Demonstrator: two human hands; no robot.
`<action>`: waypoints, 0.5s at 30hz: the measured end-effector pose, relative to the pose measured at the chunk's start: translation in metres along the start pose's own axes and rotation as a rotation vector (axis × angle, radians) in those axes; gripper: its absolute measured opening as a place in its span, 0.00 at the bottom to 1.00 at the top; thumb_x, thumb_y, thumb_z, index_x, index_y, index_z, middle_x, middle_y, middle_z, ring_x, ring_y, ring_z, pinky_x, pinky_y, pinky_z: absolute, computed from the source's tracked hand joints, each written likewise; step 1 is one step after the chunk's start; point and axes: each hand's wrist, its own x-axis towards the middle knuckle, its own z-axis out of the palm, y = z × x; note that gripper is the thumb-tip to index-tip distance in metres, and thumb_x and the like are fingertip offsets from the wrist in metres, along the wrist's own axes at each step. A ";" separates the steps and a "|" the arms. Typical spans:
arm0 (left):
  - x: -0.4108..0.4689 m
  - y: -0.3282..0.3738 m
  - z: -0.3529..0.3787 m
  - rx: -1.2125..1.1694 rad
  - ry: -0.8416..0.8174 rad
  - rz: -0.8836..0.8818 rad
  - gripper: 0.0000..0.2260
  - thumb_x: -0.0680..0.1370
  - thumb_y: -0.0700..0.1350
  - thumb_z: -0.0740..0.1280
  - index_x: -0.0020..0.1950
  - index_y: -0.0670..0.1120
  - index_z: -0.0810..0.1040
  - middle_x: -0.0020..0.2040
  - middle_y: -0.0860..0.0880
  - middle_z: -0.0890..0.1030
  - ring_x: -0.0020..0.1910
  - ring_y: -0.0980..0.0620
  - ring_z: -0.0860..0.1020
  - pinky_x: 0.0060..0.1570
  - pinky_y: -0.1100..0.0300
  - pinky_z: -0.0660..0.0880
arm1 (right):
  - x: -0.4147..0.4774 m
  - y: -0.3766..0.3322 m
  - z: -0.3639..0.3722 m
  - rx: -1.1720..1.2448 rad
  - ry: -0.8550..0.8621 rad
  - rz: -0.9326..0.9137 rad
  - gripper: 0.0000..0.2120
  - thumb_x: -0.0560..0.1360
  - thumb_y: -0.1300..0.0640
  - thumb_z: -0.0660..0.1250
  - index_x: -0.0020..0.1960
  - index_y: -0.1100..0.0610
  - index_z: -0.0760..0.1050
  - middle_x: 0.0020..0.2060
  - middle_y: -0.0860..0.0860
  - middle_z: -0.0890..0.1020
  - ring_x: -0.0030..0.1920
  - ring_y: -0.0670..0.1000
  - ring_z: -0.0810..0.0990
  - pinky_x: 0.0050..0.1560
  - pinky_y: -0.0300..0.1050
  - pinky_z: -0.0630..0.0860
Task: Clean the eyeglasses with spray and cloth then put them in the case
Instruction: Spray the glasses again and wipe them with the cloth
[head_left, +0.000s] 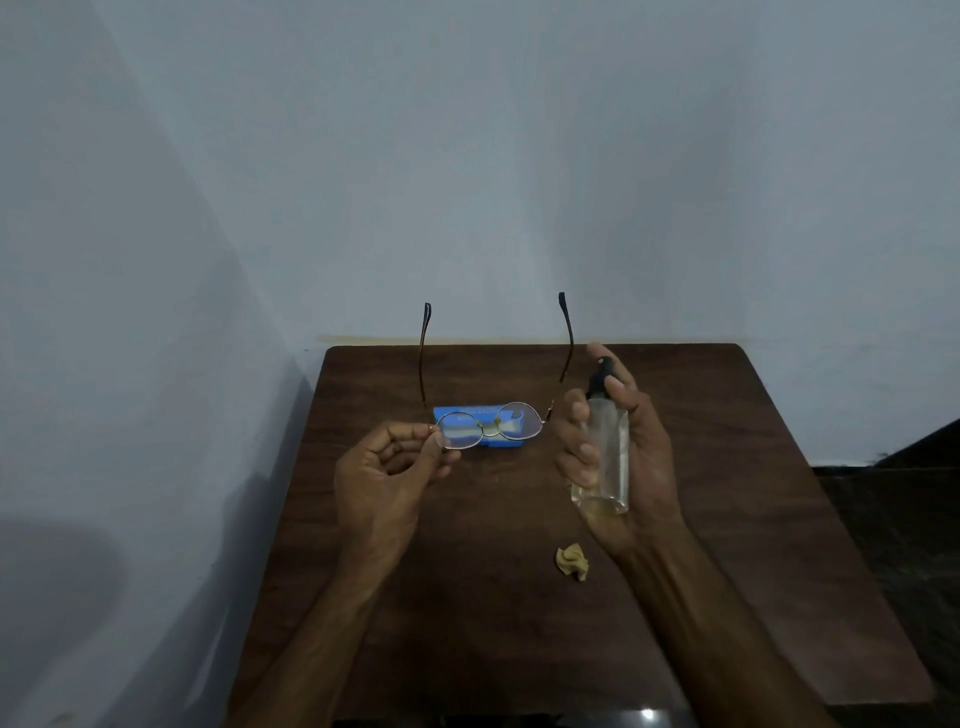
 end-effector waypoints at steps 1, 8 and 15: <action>0.000 0.000 0.000 0.007 0.003 0.008 0.06 0.76 0.38 0.75 0.53 0.43 0.85 0.45 0.45 0.89 0.44 0.46 0.89 0.44 0.54 0.86 | -0.005 0.002 0.004 -0.003 -0.006 -0.011 0.21 0.85 0.56 0.54 0.78 0.51 0.65 0.37 0.54 0.74 0.25 0.47 0.74 0.20 0.39 0.74; 0.002 0.004 0.005 -0.002 0.033 0.041 0.06 0.77 0.36 0.75 0.53 0.39 0.85 0.43 0.47 0.89 0.43 0.49 0.89 0.42 0.60 0.85 | -0.036 0.039 0.032 -0.239 -0.048 -0.015 0.22 0.84 0.57 0.55 0.76 0.46 0.69 0.36 0.57 0.75 0.22 0.49 0.74 0.20 0.38 0.73; 0.004 0.002 0.010 0.075 0.047 0.073 0.04 0.76 0.37 0.78 0.48 0.44 0.86 0.41 0.55 0.88 0.40 0.58 0.87 0.42 0.67 0.82 | -0.017 0.086 0.026 -0.756 0.089 0.088 0.14 0.86 0.54 0.56 0.67 0.55 0.74 0.37 0.55 0.82 0.27 0.50 0.82 0.25 0.42 0.79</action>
